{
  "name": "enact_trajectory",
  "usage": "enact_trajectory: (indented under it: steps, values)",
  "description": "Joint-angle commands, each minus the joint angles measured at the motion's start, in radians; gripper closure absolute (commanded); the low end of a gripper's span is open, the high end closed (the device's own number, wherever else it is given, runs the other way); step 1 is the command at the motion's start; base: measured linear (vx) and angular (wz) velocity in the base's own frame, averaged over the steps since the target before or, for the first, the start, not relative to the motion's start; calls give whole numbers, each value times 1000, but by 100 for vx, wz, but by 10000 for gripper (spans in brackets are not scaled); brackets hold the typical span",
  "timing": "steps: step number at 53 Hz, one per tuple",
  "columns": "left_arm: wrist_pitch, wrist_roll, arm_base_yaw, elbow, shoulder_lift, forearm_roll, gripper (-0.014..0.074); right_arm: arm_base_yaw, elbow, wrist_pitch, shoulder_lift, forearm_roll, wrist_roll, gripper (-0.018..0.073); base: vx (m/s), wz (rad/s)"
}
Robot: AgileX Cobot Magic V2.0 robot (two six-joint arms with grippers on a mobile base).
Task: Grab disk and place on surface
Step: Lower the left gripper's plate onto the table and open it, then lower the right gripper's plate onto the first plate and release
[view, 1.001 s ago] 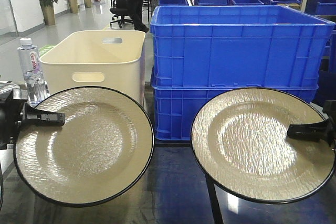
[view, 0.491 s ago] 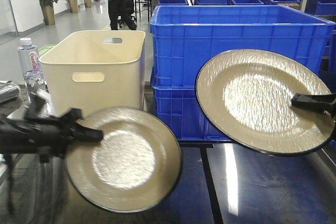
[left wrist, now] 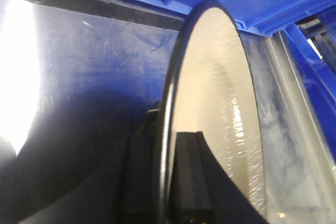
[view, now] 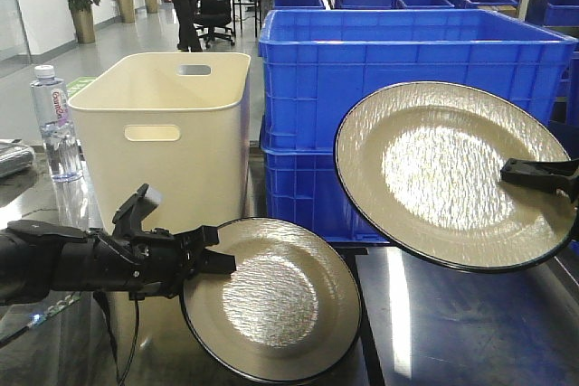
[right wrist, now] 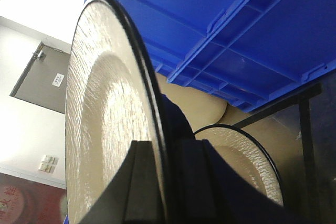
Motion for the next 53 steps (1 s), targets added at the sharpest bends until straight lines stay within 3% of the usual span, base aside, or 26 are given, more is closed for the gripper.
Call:
enact_trajectory:
  steps: [1,13,20,28,36,46,53]
  values:
    - [14,53,-7,-34,-52,-61,259,0,-37,42,-40,175,-11,568,0,0]
    - [6,225,-7,-34,-59,13,27,0,-37,44,-40,166,-30,568,0,0]
    - [-9,292,20,-34,-86,111,-3,0,-37,44,-40,146,-30,568,0,0]
    - [22,290,89,-34,-159,191,18,0,-37,35,-40,88,-52,568,0,0]
    - [90,290,169,-34,-294,211,143,43,-37,-39,-39,-1,-108,568,0,0]
    - [80,267,238,-34,-499,222,607,245,-37,-262,11,-46,-112,568,0,0]
    - [39,267,258,-34,-612,232,605,411,-58,-425,94,-1,-136,568,0,0]
